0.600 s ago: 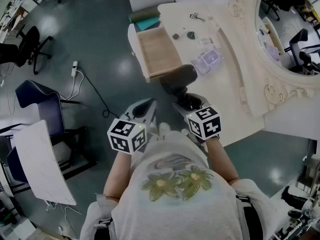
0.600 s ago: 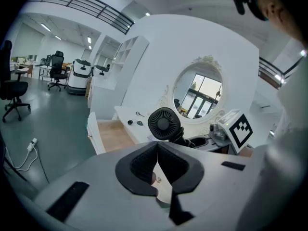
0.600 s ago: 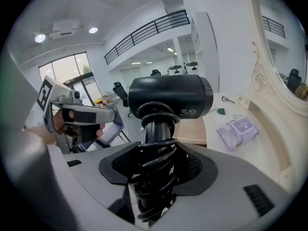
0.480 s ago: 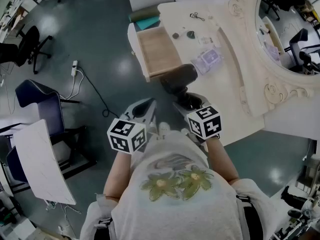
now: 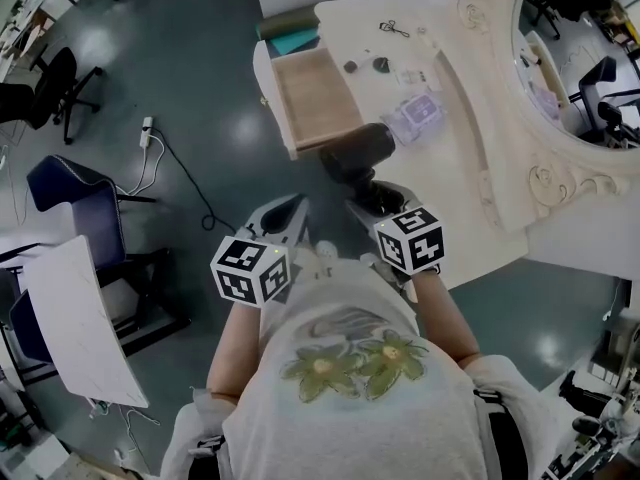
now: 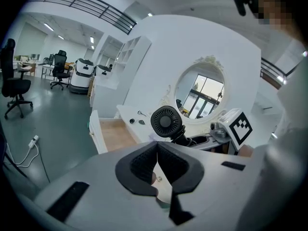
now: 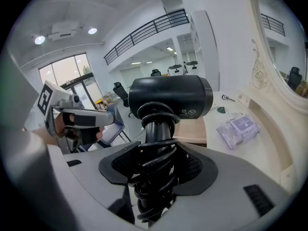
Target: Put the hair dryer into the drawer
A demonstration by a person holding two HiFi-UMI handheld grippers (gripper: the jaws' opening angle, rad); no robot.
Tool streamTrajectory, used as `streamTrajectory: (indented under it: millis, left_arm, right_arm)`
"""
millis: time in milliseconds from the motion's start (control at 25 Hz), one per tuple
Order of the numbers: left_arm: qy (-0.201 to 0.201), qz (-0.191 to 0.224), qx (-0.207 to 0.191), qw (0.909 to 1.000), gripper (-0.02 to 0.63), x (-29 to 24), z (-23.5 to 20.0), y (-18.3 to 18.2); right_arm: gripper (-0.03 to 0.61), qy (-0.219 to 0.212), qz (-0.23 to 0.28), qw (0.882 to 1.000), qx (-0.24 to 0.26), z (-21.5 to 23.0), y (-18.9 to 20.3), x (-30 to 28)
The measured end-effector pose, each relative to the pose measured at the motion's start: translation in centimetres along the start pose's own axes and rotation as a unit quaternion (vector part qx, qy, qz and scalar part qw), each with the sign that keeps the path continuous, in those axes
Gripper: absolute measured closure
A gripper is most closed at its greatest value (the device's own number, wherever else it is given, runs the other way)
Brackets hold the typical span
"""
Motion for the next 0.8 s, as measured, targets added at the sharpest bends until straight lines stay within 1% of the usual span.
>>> streamTrajectory:
  millis: [400, 640, 800]
  left_arm:
    - [-0.007, 0.002, 0.009, 0.9999, 0.604, -1.6, -1.6, -1.0]
    - [-0.006, 0.001, 0.009, 0.9999, 0.604, -3.3, -3.4, -2.5]
    - [-0.003, -0.001, 0.002, 1.0000, 0.603, -4.7, -4.5, -4.2]
  right_arm:
    - [0.351, -0.008, -0.007, 1.000, -0.006, 1.4, -1.0, -1.4]
    - [0.351, -0.016, -0.010, 1.000, -0.005, 2.5, -2.5, -3.0]
    - [0.351, -0.016, -0.008, 1.000, -0.009, 3.4, -4.1, -4.2]
Point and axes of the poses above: the fingertips, and each gripper's own axes: x backward along the fingers, z to its right, y out of its underside, the point moved 5 cm from there along x, backward along the fingers, and after that the axes turned 10 degrees about -y, right-handed, at the moved point
